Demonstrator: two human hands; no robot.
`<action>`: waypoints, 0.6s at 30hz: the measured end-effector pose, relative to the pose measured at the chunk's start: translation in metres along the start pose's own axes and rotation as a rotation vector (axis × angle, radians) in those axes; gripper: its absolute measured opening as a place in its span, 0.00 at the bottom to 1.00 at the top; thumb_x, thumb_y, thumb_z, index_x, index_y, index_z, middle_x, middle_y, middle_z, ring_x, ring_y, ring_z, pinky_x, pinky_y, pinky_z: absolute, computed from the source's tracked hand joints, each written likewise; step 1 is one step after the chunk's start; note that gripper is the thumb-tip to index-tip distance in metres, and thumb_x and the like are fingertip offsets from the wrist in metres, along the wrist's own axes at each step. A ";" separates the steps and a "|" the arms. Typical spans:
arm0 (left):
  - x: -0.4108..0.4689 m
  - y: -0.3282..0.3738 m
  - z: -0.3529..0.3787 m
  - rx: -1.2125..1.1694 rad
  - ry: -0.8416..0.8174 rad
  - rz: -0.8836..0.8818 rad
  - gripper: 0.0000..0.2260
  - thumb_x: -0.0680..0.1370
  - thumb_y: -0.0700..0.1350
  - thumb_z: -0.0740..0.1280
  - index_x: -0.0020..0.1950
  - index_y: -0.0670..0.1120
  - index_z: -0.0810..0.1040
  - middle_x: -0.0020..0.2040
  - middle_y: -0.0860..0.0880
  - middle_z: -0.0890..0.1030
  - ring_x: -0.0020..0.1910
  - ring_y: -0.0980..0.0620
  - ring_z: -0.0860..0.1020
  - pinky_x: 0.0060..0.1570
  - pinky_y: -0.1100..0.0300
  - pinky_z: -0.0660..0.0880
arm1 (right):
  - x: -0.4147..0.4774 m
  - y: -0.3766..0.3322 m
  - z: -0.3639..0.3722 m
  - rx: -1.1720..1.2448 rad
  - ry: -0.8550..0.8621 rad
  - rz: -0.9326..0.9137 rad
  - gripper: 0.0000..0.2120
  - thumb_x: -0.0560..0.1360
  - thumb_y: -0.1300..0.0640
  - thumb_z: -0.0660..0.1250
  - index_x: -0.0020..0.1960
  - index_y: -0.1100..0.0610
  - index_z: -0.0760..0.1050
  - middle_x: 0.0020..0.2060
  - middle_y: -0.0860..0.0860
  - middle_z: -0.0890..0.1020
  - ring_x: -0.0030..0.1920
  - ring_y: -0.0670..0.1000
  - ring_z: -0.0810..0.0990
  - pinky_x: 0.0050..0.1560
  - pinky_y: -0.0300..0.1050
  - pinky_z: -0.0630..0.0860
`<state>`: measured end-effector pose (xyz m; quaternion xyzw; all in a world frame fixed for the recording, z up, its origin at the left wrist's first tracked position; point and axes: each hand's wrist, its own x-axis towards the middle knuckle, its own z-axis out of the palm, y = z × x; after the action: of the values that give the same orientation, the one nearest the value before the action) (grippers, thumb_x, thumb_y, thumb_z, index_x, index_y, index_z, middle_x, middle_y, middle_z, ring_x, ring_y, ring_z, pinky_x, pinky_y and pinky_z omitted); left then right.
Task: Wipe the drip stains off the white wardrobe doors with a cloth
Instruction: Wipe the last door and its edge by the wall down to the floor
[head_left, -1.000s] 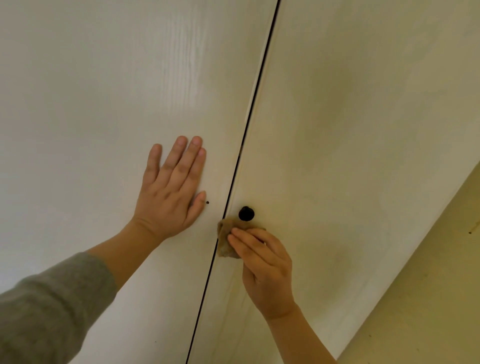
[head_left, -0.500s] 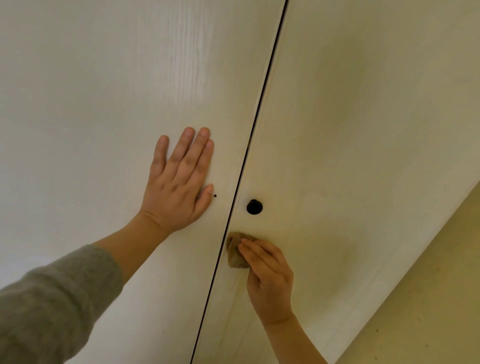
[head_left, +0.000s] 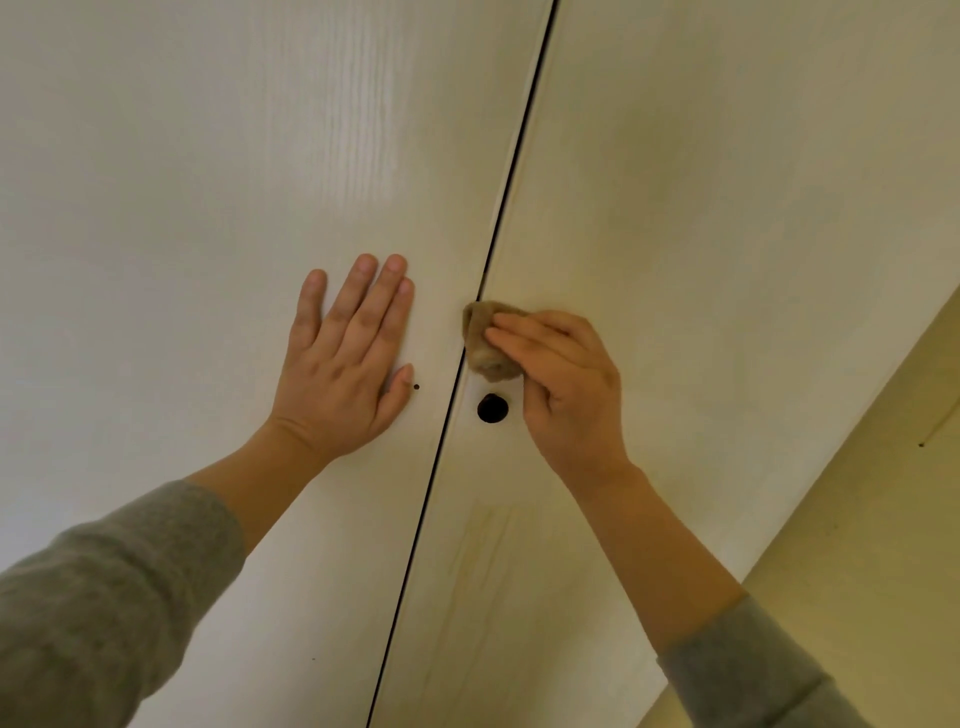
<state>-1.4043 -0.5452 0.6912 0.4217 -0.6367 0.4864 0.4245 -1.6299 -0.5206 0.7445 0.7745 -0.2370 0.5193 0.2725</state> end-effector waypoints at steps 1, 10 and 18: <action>0.000 0.000 0.000 -0.003 -0.001 0.004 0.29 0.81 0.51 0.51 0.80 0.37 0.55 0.80 0.40 0.56 0.80 0.42 0.52 0.77 0.38 0.48 | -0.004 0.005 0.003 0.001 -0.019 -0.023 0.17 0.75 0.71 0.61 0.56 0.61 0.83 0.54 0.51 0.84 0.56 0.52 0.77 0.63 0.41 0.73; 0.000 -0.001 0.001 0.021 0.008 0.006 0.29 0.81 0.51 0.51 0.79 0.37 0.56 0.79 0.38 0.58 0.79 0.41 0.53 0.76 0.38 0.49 | -0.055 -0.007 0.004 0.083 -0.013 0.183 0.19 0.70 0.75 0.70 0.57 0.61 0.82 0.54 0.48 0.83 0.52 0.50 0.77 0.55 0.40 0.76; 0.001 0.000 0.000 0.018 0.009 0.005 0.29 0.82 0.51 0.51 0.79 0.37 0.56 0.79 0.38 0.57 0.80 0.41 0.53 0.76 0.38 0.48 | -0.071 -0.014 -0.028 0.007 0.113 0.287 0.15 0.72 0.67 0.63 0.55 0.61 0.82 0.49 0.44 0.81 0.49 0.50 0.79 0.48 0.45 0.80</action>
<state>-1.4048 -0.5454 0.6917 0.4217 -0.6313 0.4951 0.4224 -1.6639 -0.4854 0.6845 0.7031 -0.3280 0.5964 0.2056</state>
